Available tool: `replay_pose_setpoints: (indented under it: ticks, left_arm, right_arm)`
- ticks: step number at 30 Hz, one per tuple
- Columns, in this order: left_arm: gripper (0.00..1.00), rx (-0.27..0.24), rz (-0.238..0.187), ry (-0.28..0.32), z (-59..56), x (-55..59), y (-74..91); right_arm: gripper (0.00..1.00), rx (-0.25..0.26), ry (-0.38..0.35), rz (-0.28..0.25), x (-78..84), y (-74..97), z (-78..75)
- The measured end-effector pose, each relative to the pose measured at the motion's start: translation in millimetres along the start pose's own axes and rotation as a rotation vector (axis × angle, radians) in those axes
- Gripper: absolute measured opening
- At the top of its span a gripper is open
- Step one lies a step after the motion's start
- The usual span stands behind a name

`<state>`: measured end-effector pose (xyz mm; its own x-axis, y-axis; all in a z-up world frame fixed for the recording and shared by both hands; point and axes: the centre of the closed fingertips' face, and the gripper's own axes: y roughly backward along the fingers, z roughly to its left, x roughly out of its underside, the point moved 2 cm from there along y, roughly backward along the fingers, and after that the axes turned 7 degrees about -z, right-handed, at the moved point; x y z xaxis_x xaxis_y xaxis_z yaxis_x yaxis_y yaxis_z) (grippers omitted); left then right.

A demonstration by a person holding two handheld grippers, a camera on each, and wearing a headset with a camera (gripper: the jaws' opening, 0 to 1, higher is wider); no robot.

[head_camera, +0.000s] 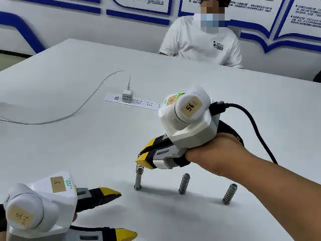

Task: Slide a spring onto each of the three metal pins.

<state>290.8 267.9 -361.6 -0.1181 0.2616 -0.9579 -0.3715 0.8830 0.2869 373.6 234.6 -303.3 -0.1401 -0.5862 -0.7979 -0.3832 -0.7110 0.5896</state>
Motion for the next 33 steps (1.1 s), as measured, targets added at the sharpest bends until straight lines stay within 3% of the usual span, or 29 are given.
replay_pose_setpoints:
  ticks: [19, 33]
  left_arm:
    - [0.51, -0.001, 0.010, 0.007, 1.1, 4.2, -0.6]
    - [0.51, 0.000, 0.012, 0.007, 0.8, 4.1, -1.5]
  right_arm:
    - [0.12, 0.004, -0.015, 0.050, 27.1, -21.5, 3.6]
    - [0.12, 0.002, -0.022, 0.069, 35.5, -26.5, 4.4]
